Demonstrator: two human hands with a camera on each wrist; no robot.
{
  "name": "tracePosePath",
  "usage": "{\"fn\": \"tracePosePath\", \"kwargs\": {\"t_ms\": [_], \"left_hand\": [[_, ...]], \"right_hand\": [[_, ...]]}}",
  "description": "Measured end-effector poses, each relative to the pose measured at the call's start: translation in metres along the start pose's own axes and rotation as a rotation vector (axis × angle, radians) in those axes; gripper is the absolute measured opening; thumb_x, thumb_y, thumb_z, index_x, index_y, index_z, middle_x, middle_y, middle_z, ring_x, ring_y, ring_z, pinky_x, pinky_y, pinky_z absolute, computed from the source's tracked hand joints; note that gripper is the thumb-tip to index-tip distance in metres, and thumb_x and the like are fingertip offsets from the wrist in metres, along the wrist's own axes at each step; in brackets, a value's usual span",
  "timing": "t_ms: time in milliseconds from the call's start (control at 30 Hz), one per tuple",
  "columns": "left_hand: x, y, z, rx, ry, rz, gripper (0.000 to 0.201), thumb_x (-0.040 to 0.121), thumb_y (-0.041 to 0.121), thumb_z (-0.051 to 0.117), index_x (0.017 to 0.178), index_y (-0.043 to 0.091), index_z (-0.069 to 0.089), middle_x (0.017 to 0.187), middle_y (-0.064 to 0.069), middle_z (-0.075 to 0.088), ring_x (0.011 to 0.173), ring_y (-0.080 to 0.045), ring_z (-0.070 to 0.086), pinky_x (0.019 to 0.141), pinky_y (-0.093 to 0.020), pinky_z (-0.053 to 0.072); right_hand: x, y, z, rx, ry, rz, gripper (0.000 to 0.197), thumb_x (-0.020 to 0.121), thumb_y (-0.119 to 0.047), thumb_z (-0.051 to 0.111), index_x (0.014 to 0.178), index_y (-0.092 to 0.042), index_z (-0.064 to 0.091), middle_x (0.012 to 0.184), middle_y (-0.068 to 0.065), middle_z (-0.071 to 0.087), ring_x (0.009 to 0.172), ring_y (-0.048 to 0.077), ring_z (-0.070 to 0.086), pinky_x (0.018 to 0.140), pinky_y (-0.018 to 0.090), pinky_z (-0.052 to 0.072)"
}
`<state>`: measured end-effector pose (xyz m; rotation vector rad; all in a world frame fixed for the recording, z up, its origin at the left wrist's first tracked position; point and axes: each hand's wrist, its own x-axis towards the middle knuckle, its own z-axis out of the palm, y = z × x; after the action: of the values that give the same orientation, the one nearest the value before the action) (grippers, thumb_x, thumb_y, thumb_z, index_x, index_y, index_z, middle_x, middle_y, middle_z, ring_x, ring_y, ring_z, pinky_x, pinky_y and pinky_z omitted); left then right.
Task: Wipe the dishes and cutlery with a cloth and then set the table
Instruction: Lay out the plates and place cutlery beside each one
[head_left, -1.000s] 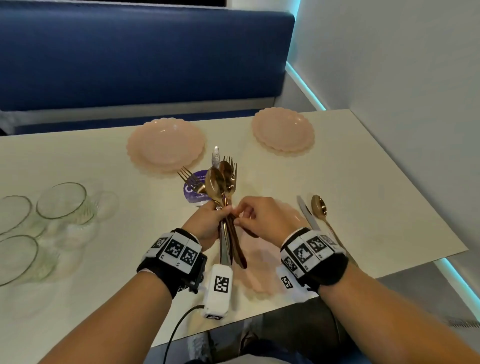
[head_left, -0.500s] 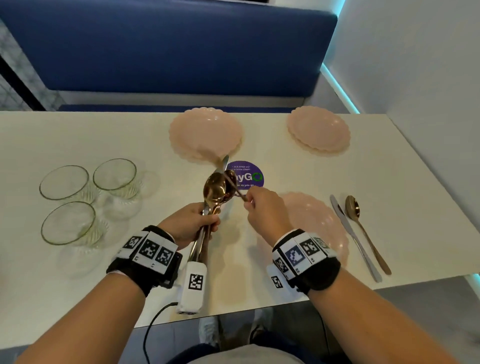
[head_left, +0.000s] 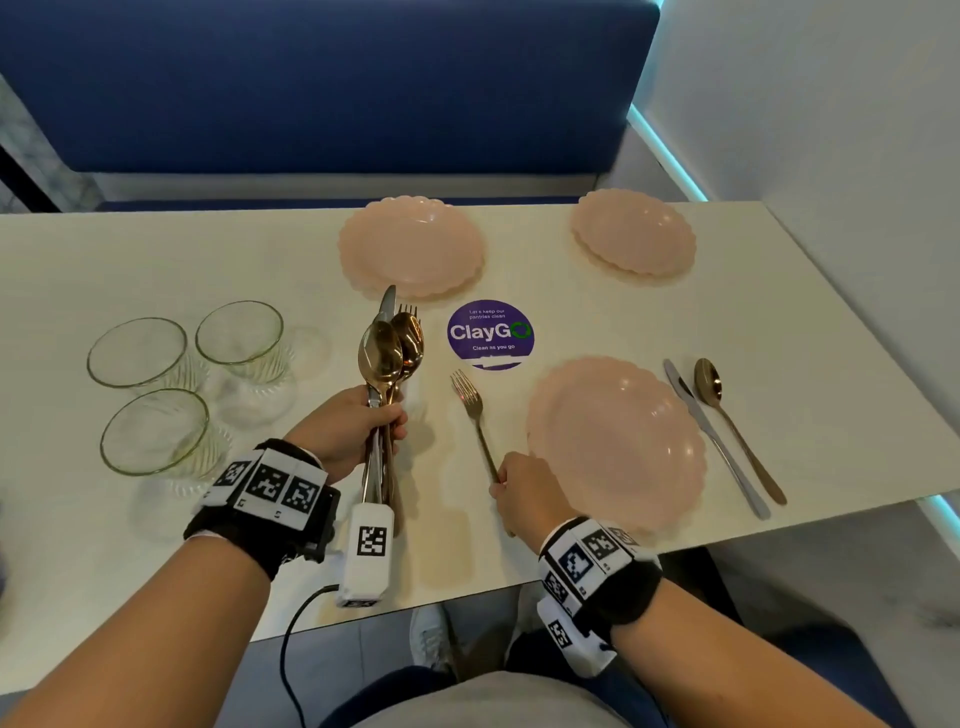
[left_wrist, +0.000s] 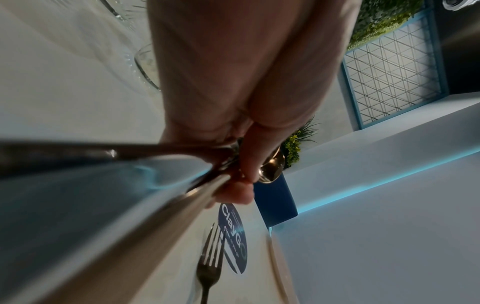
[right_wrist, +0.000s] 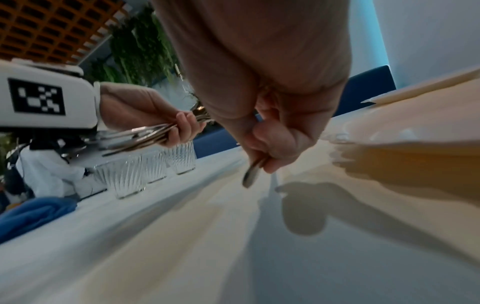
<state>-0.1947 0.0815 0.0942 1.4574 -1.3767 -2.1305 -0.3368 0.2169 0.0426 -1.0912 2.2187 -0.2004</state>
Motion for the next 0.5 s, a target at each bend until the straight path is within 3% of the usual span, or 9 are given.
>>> {"fn": "tracePosePath", "kwargs": {"t_ms": [167,333,500], "left_hand": [[-0.002,-0.005,0.002,0.007,-0.018,-0.012,0.013,0.096,0.003,0.041,0.091,0.009,0.051,0.073,-0.006,0.052,0.066,-0.016,0.051,0.065,-0.029,0.044],[-0.003,-0.007,0.005,0.030,-0.045,0.002,0.012,0.096,0.003,0.041,0.091,0.009,0.050,0.073,-0.007,0.051,0.065,-0.017,0.051,0.064,-0.028,0.044],[-0.002,-0.008,0.009,0.037,-0.065,0.015,0.011,0.096,0.004,0.041,0.093,0.009,0.050,0.073,-0.006,0.052,0.066,-0.016,0.051,0.064,-0.029,0.045]], "right_hand": [[-0.004,0.010,0.014,-0.245,0.038,-0.026,0.018,0.096,-0.015,0.043,0.108,-0.005,0.050,0.112,0.011,0.061,0.099,0.023,0.061,0.070,0.025,0.040],[-0.005,0.008,0.013,-0.304,0.078,-0.086,0.023,0.098,-0.017,0.040,0.116,-0.004,0.045,0.117,0.012,0.058,0.105,0.025,0.059,0.081,0.029,0.046],[-0.008,0.014,0.012,-0.292,0.067,-0.055,0.020,0.097,-0.010,0.039,0.114,-0.004,0.047,0.115,0.013,0.061,0.104,0.026,0.060,0.077,0.030,0.045]]}}
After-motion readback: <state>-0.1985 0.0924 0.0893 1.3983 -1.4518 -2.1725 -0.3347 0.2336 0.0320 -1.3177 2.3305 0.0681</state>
